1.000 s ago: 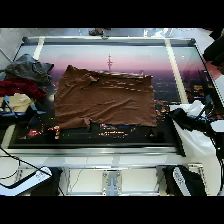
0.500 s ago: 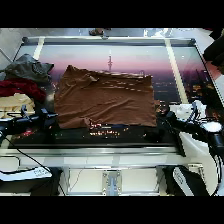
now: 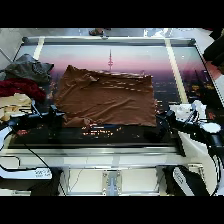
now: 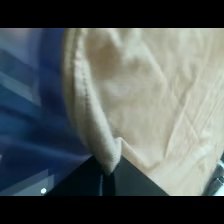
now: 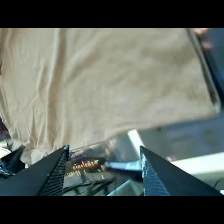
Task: Fold the shirts.
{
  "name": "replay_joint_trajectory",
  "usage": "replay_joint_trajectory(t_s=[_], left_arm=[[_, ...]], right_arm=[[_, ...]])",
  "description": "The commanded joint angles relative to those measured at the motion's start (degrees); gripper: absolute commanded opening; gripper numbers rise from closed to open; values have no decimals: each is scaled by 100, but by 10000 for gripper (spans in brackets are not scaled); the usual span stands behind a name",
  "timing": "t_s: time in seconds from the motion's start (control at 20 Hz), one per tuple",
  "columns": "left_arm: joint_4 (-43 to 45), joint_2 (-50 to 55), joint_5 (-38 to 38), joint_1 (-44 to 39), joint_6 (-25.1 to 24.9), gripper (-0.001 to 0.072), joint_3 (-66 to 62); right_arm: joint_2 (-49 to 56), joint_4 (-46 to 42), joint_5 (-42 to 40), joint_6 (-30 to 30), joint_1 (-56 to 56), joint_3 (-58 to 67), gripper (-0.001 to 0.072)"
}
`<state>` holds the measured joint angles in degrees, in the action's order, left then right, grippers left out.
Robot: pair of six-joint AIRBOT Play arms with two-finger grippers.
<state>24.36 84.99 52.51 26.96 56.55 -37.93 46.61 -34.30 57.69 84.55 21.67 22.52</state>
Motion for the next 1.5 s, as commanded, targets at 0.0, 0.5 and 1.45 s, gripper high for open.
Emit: replay_joint_trajectory(t_s=[0.0, 0.5, 1.45], left_arm=[[-302, -81, 55, -92, -68, 16, -26], [-299, -319, 59, -92, -68, 15, -26], [-306, -767, 664, -37, -446, 13, -654]], right_arm=[[4, -44, -492, 944, -490, -378, 489], [656, -374, -2428, 2437, -1744, -693, 496], [1200, -273, -2129, -295, -1742, 1499, 9]])
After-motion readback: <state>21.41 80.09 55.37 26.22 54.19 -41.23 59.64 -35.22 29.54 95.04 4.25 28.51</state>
